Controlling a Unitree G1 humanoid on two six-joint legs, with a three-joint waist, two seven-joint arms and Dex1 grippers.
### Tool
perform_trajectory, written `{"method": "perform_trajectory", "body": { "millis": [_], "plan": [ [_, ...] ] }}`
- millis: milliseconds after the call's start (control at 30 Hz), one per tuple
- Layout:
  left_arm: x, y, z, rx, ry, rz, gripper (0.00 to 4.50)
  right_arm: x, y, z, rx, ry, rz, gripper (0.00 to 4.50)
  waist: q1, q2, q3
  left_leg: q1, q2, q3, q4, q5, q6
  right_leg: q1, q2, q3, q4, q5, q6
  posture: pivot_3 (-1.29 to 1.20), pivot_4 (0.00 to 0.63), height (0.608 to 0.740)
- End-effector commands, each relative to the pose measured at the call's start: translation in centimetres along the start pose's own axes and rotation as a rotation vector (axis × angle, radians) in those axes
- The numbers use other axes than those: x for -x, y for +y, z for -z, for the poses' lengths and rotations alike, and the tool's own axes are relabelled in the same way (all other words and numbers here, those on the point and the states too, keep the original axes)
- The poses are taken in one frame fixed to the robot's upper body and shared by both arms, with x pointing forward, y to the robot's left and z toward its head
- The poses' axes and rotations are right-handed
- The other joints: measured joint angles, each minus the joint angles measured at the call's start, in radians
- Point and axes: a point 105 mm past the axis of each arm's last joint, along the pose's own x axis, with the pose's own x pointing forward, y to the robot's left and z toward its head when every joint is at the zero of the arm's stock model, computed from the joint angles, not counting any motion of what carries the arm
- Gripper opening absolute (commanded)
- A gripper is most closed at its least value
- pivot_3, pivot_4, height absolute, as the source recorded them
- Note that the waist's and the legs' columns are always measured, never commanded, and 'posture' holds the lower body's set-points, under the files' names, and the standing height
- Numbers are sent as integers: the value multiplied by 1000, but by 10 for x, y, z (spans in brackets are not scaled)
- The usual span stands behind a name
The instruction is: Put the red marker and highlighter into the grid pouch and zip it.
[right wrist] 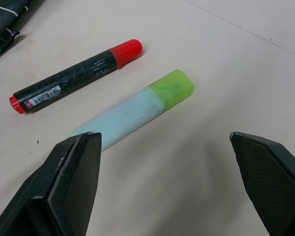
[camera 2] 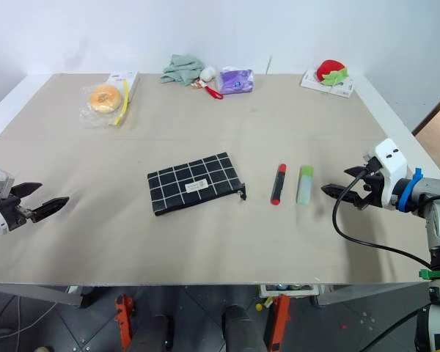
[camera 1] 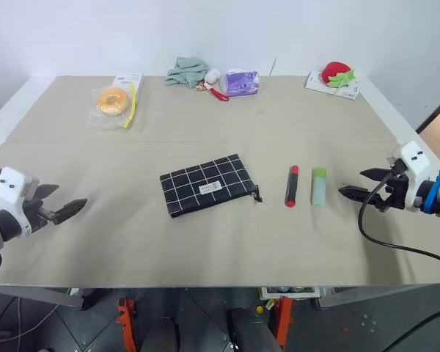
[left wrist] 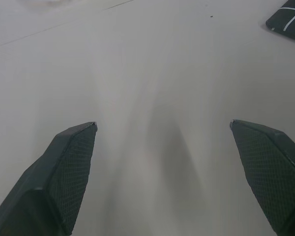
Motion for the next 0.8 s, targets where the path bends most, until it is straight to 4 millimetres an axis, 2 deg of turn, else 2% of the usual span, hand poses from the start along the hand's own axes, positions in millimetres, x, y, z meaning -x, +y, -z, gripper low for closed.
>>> {"method": "perform_trajectory", "body": {
  "millis": [33,800],
  "plan": [
    [5,11,-14,-37,-53,-51,4479,3,-2,-10,27,-26,4,4500,0,0,0,0,0,0,0,0,0,0,0,0,0,0,0,0,150,739],
    [0,17,-21,-21,-82,-87,4479,4,-3,-7,22,-33,3,4500,0,0,0,0,0,0,4,0,0,1,0,0,1,2,1,0,150,739]
  ]
}}
